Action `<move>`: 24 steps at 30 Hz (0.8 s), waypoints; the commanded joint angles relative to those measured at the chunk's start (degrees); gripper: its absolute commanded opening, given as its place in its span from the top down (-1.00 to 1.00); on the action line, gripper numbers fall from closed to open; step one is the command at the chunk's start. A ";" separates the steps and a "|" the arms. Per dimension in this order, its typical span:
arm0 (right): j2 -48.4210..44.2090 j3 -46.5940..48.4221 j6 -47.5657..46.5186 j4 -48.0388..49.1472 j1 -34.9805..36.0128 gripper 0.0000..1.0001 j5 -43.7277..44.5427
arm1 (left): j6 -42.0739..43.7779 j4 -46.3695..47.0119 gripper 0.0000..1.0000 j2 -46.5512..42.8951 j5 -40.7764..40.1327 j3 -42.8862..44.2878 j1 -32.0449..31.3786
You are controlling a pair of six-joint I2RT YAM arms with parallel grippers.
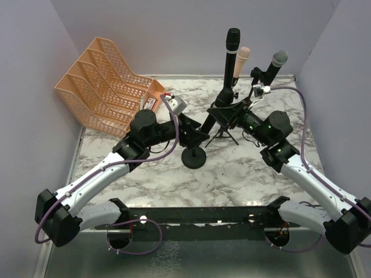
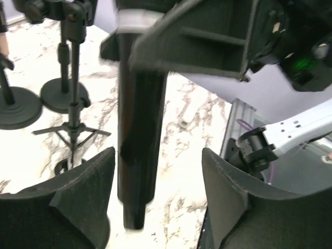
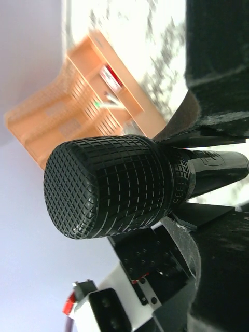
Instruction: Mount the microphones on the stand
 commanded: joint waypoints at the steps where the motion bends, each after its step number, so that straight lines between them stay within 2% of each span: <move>1: -3.66 2.62 -14.70 -3.28 -0.31 0.98 12.88 | 5.22 -4.31 -0.38 -1.93 -6.65 -2.12 -0.24; 6: -3.66 4.49 -19.92 -5.76 -0.33 0.99 21.04 | 7.78 -6.22 -0.39 -1.45 -13.32 -3.97 -0.29; 10: -1.98 4.83 -20.55 -5.86 -0.33 0.99 23.18 | 10.23 -4.98 -0.33 0.18 -14.48 -5.06 -0.25; 16: 1.47 3.47 -19.24 -1.91 -0.33 0.99 21.83 | 14.57 -9.40 0.04 5.63 -14.54 -1.78 -0.24; 24: 5.05 2.35 -18.08 0.57 -0.26 0.99 16.72 | 16.57 -10.00 0.05 8.12 -15.47 -3.85 -0.29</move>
